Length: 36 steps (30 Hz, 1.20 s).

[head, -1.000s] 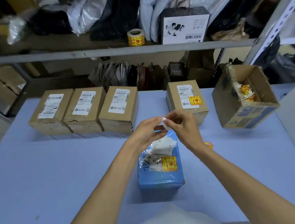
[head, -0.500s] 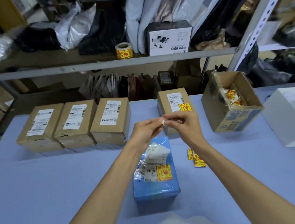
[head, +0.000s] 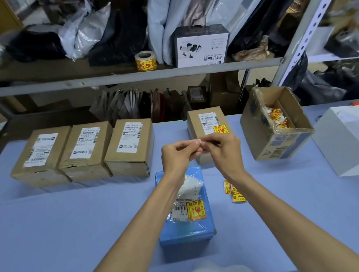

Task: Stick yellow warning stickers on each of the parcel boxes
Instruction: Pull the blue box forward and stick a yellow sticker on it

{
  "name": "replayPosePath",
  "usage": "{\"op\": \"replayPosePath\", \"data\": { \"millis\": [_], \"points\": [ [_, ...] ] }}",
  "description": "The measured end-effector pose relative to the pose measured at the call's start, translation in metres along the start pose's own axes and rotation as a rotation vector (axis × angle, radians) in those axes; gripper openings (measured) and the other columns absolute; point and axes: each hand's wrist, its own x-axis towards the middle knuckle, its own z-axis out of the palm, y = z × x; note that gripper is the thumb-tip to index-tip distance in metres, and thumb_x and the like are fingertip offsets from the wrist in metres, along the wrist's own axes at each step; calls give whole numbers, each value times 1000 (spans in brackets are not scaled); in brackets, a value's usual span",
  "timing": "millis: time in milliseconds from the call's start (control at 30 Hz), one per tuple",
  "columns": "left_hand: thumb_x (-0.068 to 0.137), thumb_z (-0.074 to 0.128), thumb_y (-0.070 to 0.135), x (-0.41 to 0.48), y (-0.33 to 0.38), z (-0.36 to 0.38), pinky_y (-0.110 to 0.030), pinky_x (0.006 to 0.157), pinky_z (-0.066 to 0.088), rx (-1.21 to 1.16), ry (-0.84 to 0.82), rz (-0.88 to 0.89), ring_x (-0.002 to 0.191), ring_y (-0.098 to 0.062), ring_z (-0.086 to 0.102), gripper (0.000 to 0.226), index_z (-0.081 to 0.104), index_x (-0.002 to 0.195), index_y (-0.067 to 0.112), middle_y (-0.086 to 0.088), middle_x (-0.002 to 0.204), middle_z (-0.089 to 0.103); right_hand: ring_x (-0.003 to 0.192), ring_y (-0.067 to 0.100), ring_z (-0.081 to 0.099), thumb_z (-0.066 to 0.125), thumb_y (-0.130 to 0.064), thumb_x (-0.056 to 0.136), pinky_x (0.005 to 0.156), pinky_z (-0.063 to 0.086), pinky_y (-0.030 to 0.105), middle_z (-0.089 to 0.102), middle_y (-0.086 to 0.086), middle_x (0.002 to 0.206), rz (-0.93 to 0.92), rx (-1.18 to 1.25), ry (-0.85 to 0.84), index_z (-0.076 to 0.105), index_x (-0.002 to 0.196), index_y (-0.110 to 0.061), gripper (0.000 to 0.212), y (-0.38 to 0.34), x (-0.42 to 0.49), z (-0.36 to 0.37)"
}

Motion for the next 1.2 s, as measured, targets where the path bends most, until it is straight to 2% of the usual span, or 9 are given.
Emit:
{"op": "replayPosePath", "data": {
  "millis": [100, 167, 300, 500, 633, 733, 867, 1033, 1200],
  "points": [
    [81, 73, 7, 4, -4, 3, -29, 74, 59, 92, 58, 58, 73, -23, 73, 6, 74, 77, 12, -11, 77, 75, 78, -9, 65, 65, -2, 86, 73, 56, 16, 69, -6, 86, 21, 10, -94, 74, 101, -3, 17, 0, -1, -6],
    [82, 72, 8, 6, -7, 5, -34, 76, 59, 149, 34, 88, 72, -23, 73, 6, 75, 78, 12, -11, 77, 75, 80, 2, 70, 68, -1, 84, 75, 59, 23, 73, 0, 88, 99, 119, -157, 74, 100, -3, 17, 0, 0, -16],
    [83, 70, 8, 4, -4, 13, -30, 74, 59, 240, -193, 75, 70, -19, 71, 9, 75, 89, 4, -14, 79, 74, 79, 21, 71, 77, -4, 75, 69, 56, 23, 74, 15, 82, 252, 352, -192, 75, 89, 1, 15, 8, 8, -48],
    [85, 67, 5, 5, 0, 25, -22, 74, 57, 220, -413, 4, 84, -22, 73, 22, 70, 105, -3, -16, 101, 72, 72, 24, 69, 77, 1, 73, 67, 58, 31, 70, 16, 77, 241, 310, -89, 71, 80, 3, 10, 27, 3, -59],
    [86, 64, 1, 9, -4, 41, -19, 88, 53, 287, -596, 24, 109, -10, 64, 28, 70, 113, 2, -10, 114, 70, 60, 6, 62, 74, 1, 77, 58, 52, 19, 67, 2, 67, 212, 169, 42, 70, 76, -4, 6, 39, 4, -68],
    [87, 62, -1, 18, -6, 63, -14, 83, 50, 480, -628, 76, 99, 1, 63, 29, 72, 111, 11, -6, 107, 72, 55, 4, 58, 74, -1, 77, 53, 49, 17, 65, 3, 63, 242, 72, 106, 69, 74, -3, 6, 49, 5, -81],
    [86, 58, 7, 41, -6, 99, -36, 81, 56, 931, -639, 334, 90, -16, 66, 31, 76, 102, 26, -3, 95, 75, 54, 5, 58, 77, -8, 76, 52, 45, 16, 66, 5, 64, 246, -109, -30, 69, 73, -6, 9, 58, 18, -117],
    [85, 58, 11, 63, 13, 172, -38, 83, 52, 1262, -633, 590, 98, -28, 64, 24, 72, 105, 13, -9, 105, 70, 60, 12, 59, 74, -11, 71, 66, 49, 27, 68, 2, 67, 170, -427, 117, 72, 82, -11, 11, 68, 56, -167],
    [88, 57, 14, 86, 22, 225, -39, 80, 52, 1445, -617, 649, 98, -32, 63, 25, 68, 110, 15, -11, 106, 68, 76, 20, 66, 68, 2, 74, 75, 55, 38, 73, 8, 78, 166, -554, 77, 76, 78, -8, 14, 86, 103, -210]
  ]
}}
